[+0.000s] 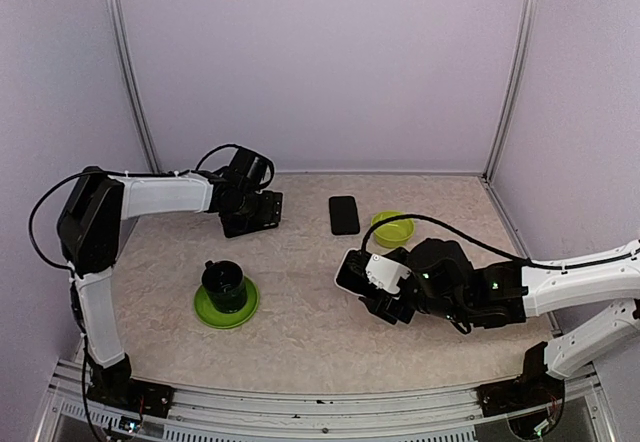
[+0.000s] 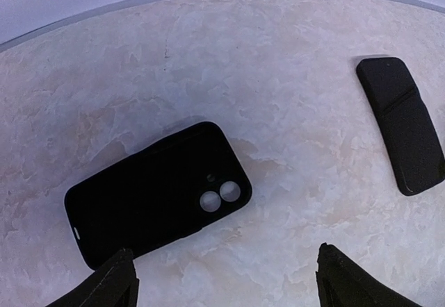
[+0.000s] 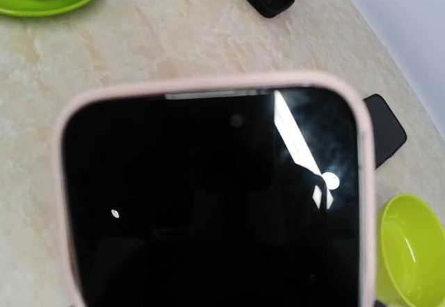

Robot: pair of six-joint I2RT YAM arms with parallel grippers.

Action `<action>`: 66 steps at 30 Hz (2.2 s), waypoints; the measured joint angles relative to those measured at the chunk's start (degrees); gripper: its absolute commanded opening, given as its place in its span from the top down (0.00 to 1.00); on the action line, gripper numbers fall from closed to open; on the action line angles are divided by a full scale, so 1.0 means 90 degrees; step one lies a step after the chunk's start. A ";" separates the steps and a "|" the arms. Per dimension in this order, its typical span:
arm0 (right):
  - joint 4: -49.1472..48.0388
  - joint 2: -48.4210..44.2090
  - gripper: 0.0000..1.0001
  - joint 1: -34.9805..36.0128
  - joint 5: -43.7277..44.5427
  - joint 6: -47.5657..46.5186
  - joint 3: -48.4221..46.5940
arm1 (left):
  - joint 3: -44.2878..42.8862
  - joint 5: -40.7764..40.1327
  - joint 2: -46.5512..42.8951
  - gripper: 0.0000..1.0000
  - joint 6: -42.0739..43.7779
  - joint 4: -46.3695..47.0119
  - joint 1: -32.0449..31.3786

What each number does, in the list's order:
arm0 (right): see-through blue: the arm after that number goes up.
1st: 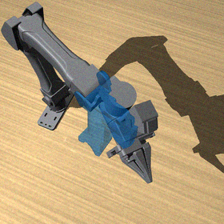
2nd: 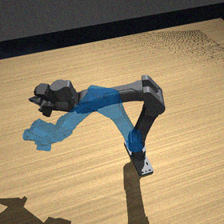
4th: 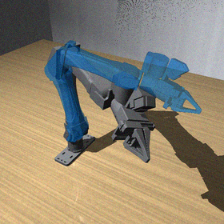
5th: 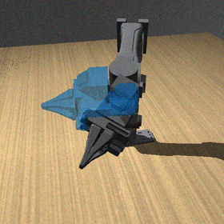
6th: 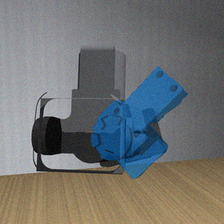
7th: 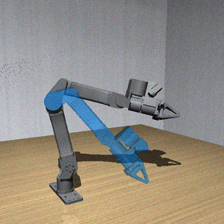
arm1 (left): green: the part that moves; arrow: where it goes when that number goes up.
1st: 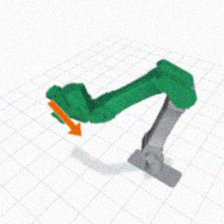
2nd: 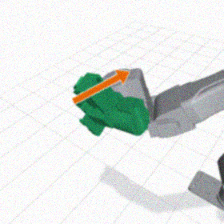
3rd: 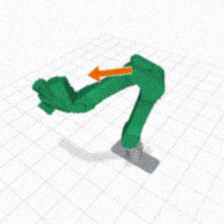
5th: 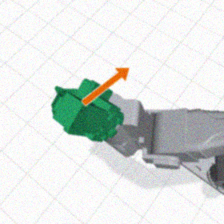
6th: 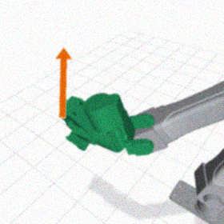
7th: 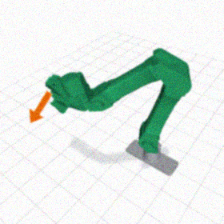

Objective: Put the phone into the phone case
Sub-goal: Pick up the phone case from the center of the board.

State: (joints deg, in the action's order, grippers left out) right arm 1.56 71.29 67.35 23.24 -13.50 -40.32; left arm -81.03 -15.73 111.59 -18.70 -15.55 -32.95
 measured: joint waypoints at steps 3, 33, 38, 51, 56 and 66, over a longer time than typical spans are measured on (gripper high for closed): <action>0.0032 0.0000 0.29 0.0000 0.0002 0.0015 0.0000 | -0.0289 -0.0185 0.0342 0.17 0.0165 -0.0068 0.0000; 0.0231 -0.0041 0.30 0.0000 0.0000 0.0138 0.0000 | -0.0364 0.0916 0.1435 0.53 0.1413 0.0379 0.0546; 0.0231 -0.0107 0.30 0.0000 0.0000 0.0160 0.0000 | -0.0396 0.0925 0.1469 0.60 0.1428 0.0393 0.0590; 0.0228 -0.0214 0.31 0.0000 0.0002 0.0204 0.0066 | -0.0481 0.1137 0.1562 0.96 0.1445 0.0551 0.0593; 0.0228 -0.0214 0.31 0.0000 0.0024 0.0204 0.0066 | -0.0481 0.1253 0.1562 1.00 0.1404 0.0568 0.0593; 0.0226 -0.0420 0.31 0.0000 0.0175 0.0228 0.0068 | -0.0459 0.1741 0.1537 1.00 0.1127 0.0639 0.0634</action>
State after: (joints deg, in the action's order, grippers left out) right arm 3.60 67.51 67.35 24.82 -11.44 -39.70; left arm -85.17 -0.05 125.43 -8.56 -9.80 -27.24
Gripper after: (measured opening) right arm 0.773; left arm 0.011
